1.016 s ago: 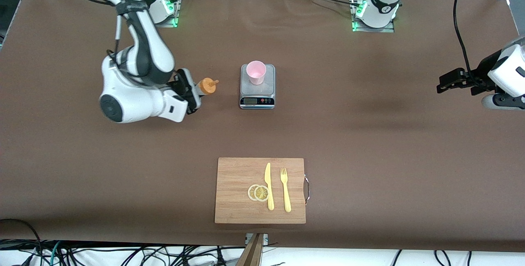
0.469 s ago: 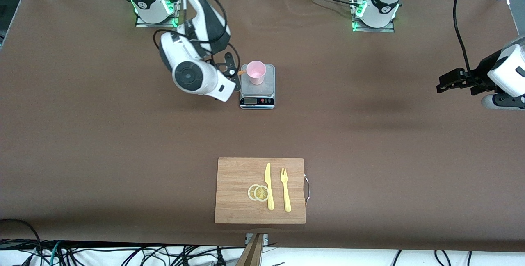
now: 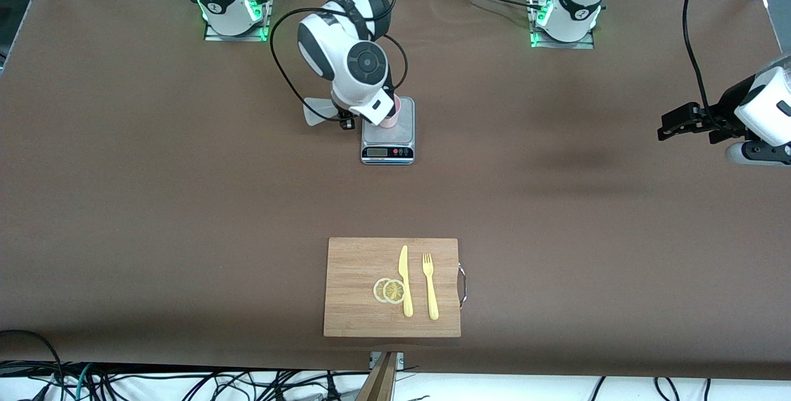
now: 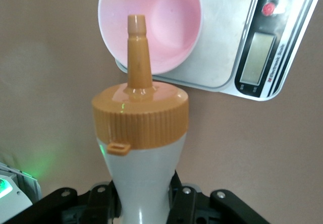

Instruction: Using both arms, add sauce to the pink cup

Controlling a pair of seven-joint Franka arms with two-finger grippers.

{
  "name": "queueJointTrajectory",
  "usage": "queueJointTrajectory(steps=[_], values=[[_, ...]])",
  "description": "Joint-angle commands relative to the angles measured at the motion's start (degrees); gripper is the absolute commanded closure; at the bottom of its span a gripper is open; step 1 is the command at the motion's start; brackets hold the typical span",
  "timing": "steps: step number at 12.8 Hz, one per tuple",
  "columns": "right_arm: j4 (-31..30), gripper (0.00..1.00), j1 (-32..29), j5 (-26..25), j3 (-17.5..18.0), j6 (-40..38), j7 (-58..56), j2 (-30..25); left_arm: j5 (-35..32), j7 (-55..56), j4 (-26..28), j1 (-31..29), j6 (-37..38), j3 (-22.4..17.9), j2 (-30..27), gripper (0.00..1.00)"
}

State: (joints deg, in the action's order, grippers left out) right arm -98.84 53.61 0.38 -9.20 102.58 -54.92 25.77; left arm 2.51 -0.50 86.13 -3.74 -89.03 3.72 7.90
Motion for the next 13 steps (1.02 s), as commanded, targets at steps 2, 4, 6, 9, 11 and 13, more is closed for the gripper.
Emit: queueJointTrajectory(steps=[2, 4, 6, 9, 11, 13], values=[[-2.2, 0.83, 3.7, -7.5, -0.4, -1.8, 10.9, -2.1, -0.5, -0.9, -1.4, 0.1, 0.9, 0.0, 0.5, 0.00], [-2.1, 0.83, 5.9, -10.0, -0.4, -3.2, 15.4, -2.1, -0.5, -0.9, -1.4, 0.1, 0.9, 0.0, 0.5, 0.00], [-2.1, 0.83, 6.8, -12.0, -0.4, -4.3, 17.7, -2.1, -0.5, -0.9, -1.4, 0.1, 0.9, -0.1, 0.5, 0.00], [-1.7, 0.83, 7.6, -13.0, -0.4, -5.5, 19.3, -2.1, -0.5, -0.9, -1.4, 0.1, 0.9, -0.1, 0.5, 0.00], [-1.4, 0.83, 7.6, -13.3, -0.4, -6.1, 19.5, -2.1, -0.5, -0.9, -1.4, 0.1, 0.9, 0.0, 0.5, 0.00], [-1.3, 0.83, 7.6, -13.3, -0.4, -6.2, 19.5, -2.2, -0.5, -0.9, -1.4, 0.1, 0.9, -0.1, 0.5, 0.00]])
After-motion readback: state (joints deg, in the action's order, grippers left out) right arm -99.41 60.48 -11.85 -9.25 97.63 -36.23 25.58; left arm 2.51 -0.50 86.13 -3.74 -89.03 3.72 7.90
